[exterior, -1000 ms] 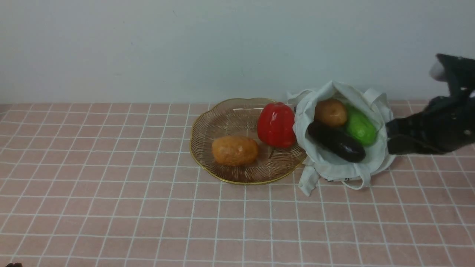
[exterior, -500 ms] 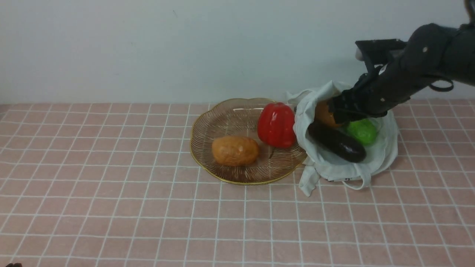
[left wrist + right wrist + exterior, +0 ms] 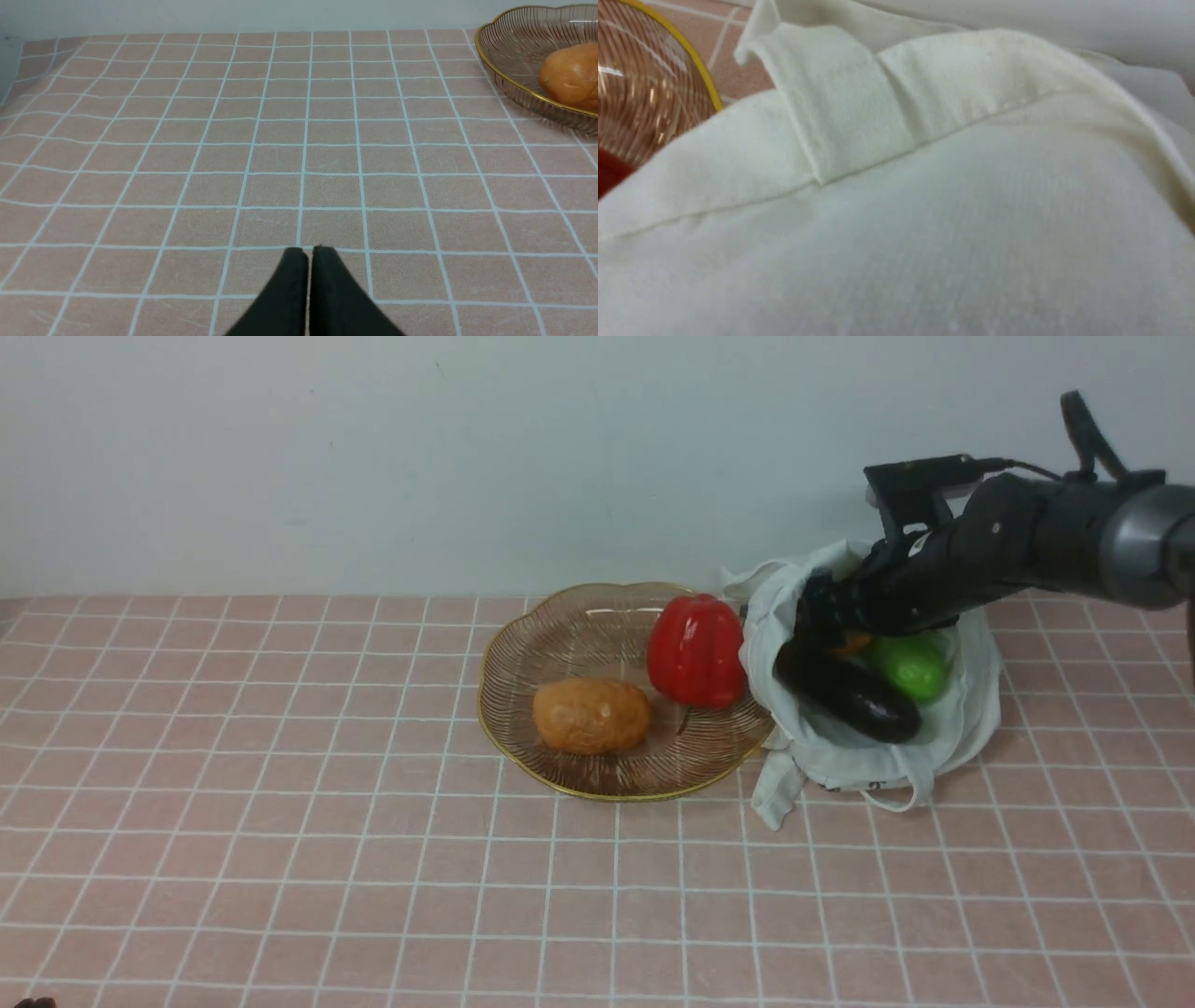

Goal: Take vegetables from bag on pink coffee tablecloth place on plate.
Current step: 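Reach into the bag and grasp the item inside with the right gripper, then take the potato out of the bag and place it in the dish with the right gripper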

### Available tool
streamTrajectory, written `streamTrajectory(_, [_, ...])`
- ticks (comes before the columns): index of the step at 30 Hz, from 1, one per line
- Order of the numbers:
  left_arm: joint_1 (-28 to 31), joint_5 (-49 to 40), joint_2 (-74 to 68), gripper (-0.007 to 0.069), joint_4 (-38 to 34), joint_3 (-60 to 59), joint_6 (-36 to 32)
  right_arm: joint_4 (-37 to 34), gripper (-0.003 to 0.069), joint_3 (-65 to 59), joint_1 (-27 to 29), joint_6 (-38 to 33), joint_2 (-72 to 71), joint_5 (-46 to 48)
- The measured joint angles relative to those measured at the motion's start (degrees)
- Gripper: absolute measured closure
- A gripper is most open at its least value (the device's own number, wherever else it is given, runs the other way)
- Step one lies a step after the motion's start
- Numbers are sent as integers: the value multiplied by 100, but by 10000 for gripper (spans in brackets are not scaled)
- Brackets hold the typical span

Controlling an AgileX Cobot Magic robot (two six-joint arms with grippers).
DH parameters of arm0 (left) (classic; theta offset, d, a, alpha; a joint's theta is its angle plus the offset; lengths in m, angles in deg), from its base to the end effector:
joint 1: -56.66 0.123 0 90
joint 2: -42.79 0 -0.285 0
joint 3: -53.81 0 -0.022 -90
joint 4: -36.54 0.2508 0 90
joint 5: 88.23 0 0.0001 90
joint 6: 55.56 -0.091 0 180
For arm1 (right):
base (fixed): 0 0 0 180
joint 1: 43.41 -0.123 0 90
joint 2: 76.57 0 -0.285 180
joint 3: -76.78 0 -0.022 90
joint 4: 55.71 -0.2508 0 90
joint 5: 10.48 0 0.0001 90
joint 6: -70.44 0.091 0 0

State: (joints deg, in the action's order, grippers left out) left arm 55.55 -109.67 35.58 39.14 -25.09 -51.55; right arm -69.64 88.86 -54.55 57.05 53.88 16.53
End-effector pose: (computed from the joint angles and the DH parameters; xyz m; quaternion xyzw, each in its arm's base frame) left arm 0.0527 0.0005 0.1702 -0.0083 0.8065 -0.0072 0.5911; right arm 0.4575 0.1002 0.1662 -0.1165 0.9445 0.0789 0.2970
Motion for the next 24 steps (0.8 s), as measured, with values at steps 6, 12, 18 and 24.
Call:
streamTrajectory(6, [0, 0, 0, 629, 0, 0, 0, 171, 179, 0, 0, -1, -113, 267])
streamTrajectory(12, [0, 0, 0, 629, 0, 0, 0, 643, 176, 0, 0, 26, -1145, 2355])
streamTrajectory(18, [0, 0, 0, 629, 0, 0, 0, 524, 176, 0, 0, 286, -2149, 4173])
streamTrajectory(24, [0, 0, 0, 629, 0, 0, 0, -808, 176, 0, -254, -207, -2641, 3971])
